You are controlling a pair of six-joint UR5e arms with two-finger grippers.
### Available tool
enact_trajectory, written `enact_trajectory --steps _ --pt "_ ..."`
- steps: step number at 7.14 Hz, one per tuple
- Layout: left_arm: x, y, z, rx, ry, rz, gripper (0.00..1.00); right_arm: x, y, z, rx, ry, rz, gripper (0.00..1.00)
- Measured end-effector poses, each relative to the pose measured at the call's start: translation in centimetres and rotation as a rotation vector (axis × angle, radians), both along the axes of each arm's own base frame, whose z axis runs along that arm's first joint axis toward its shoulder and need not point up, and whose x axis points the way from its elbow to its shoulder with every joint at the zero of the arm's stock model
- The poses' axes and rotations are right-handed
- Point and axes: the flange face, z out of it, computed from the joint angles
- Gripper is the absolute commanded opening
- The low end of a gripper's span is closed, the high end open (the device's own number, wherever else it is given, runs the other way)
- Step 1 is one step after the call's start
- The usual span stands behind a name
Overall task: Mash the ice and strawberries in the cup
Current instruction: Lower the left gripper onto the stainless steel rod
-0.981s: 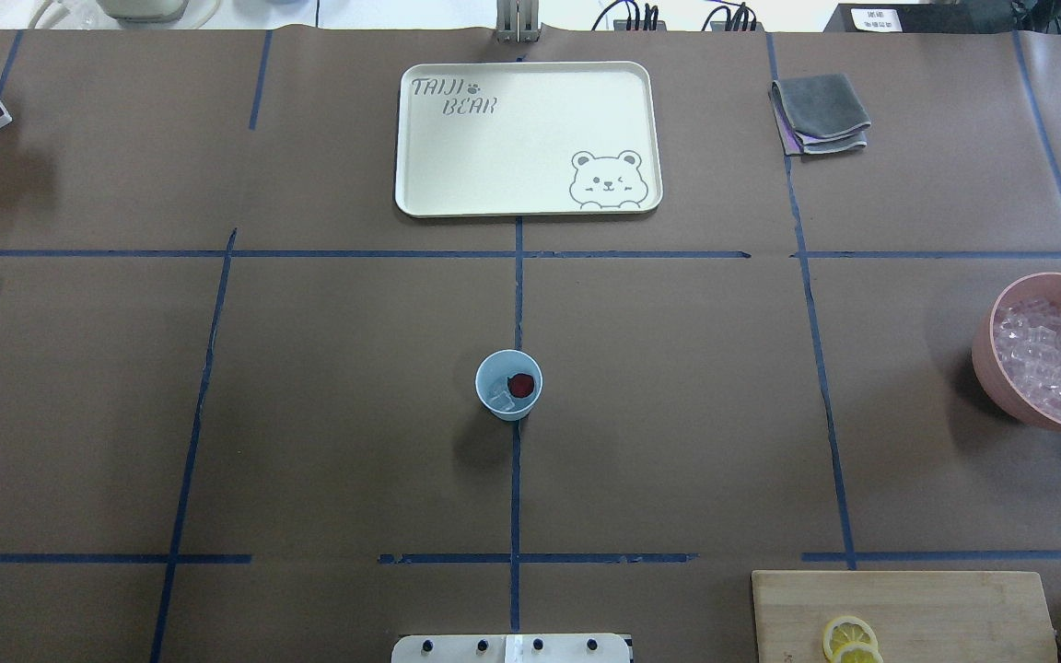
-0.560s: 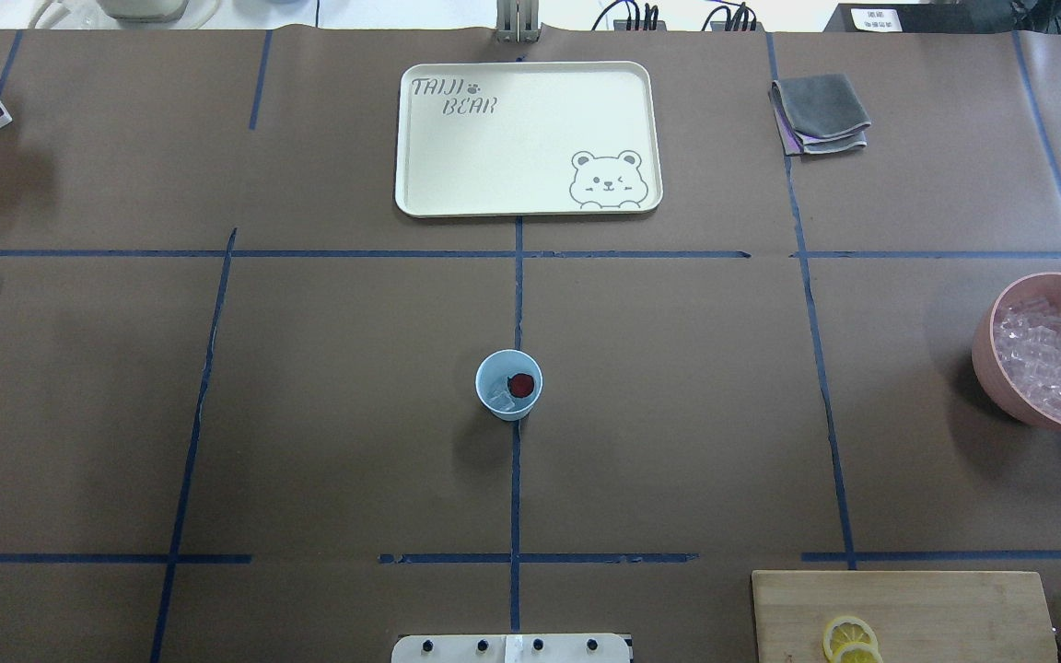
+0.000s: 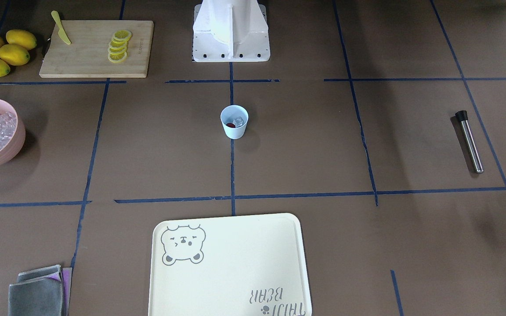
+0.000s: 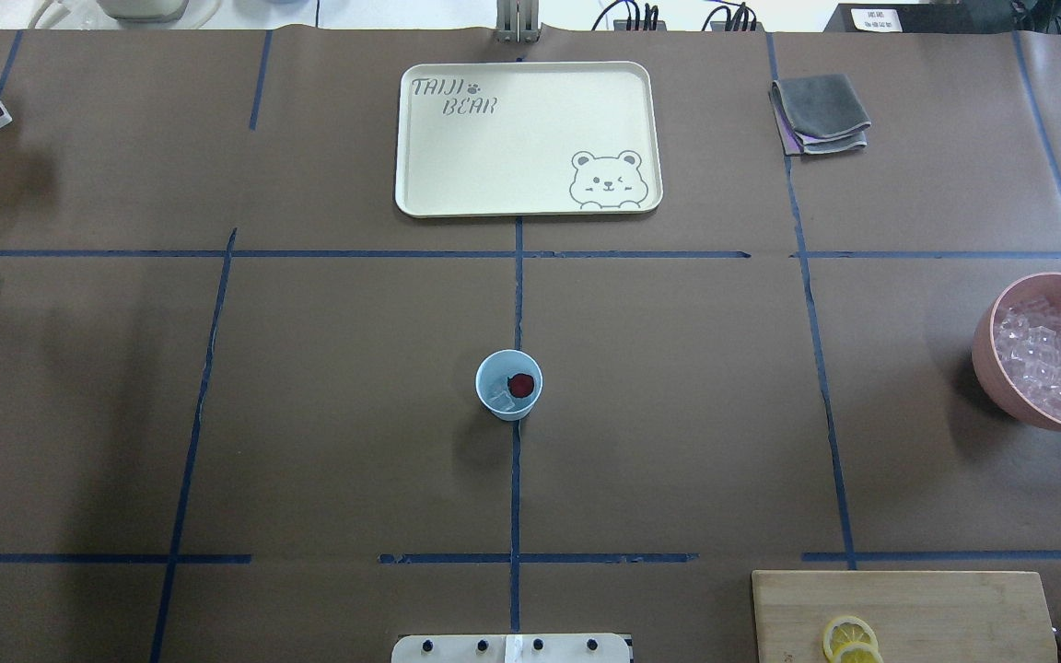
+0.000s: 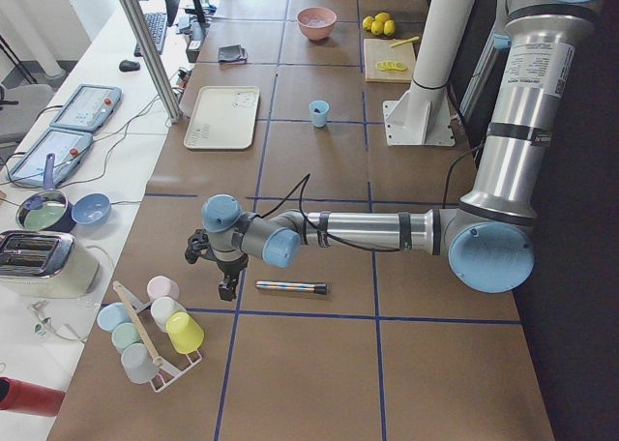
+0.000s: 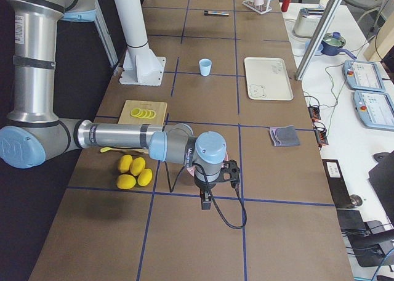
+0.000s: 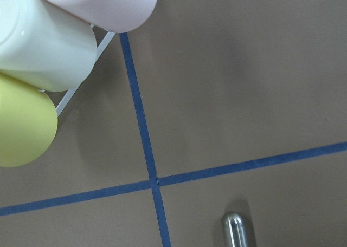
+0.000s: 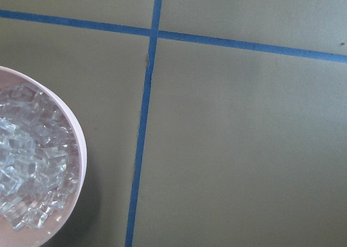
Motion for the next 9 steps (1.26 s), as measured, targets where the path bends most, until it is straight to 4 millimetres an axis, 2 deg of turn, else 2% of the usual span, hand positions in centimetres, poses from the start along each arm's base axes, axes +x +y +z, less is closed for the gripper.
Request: enact_trajectory --steps 2,3,5,6,7,9 --pt "4.3 3.5 2.0 -0.004 0.04 -0.008 1.0 0.0 0.2 0.1 -0.003 0.0 0.0 1.0" --pt "5.7 4.8 2.7 -0.006 0.051 0.001 1.0 0.0 0.3 0.3 -0.005 0.0 -0.001 1.0" --pt "7.4 6.4 3.6 -0.017 0.052 0.029 1.0 0.0 0.4 0.5 -0.009 -0.001 -0.001 1.0" --pt "8.0 6.9 4.1 -0.023 0.047 0.043 0.93 0.0 0.5 0.5 -0.01 0.0 -0.001 1.0" --pt "8.4 7.2 4.3 -0.027 0.044 0.051 0.52 0.0 0.5 0.5 -0.011 0.0 -0.001 1.0" --pt "8.7 7.5 4.6 -0.031 0.041 0.056 0.07 0.0 0.5 0.6 -0.012 0.001 -0.001 1.0"
